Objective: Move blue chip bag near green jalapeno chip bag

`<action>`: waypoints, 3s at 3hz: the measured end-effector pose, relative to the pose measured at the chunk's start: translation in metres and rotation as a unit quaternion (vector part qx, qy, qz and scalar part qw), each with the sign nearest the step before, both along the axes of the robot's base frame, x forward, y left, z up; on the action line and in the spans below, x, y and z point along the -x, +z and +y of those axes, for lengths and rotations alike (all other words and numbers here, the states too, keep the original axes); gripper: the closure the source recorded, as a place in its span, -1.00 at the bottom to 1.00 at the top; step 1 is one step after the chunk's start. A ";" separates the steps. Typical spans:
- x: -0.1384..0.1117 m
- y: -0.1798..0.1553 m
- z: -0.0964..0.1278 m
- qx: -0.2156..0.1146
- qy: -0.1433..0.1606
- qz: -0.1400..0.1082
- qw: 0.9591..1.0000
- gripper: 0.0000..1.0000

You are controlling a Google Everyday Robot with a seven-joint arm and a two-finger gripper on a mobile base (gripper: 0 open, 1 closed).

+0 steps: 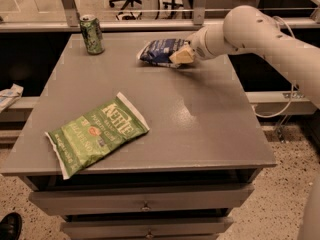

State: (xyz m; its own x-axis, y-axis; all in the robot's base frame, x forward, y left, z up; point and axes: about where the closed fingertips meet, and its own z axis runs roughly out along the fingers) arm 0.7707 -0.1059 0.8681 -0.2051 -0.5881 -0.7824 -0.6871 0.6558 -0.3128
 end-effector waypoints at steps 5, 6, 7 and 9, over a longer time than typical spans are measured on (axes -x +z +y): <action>0.085 0.058 0.022 0.010 0.086 -0.050 0.995 1.00; 0.121 0.049 0.024 0.008 0.123 -0.039 0.992 1.00; 0.154 0.037 0.017 0.005 0.156 -0.031 0.987 1.00; 0.218 0.035 0.017 -0.006 0.235 -0.013 0.972 0.48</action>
Offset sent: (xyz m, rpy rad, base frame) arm -0.0176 -0.0075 0.0336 -0.0668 -0.1047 0.0239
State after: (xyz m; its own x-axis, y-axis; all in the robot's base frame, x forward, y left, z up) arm 0.5528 -0.0888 0.9028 0.1048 -0.6020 -0.7916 -0.9035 0.2750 -0.3287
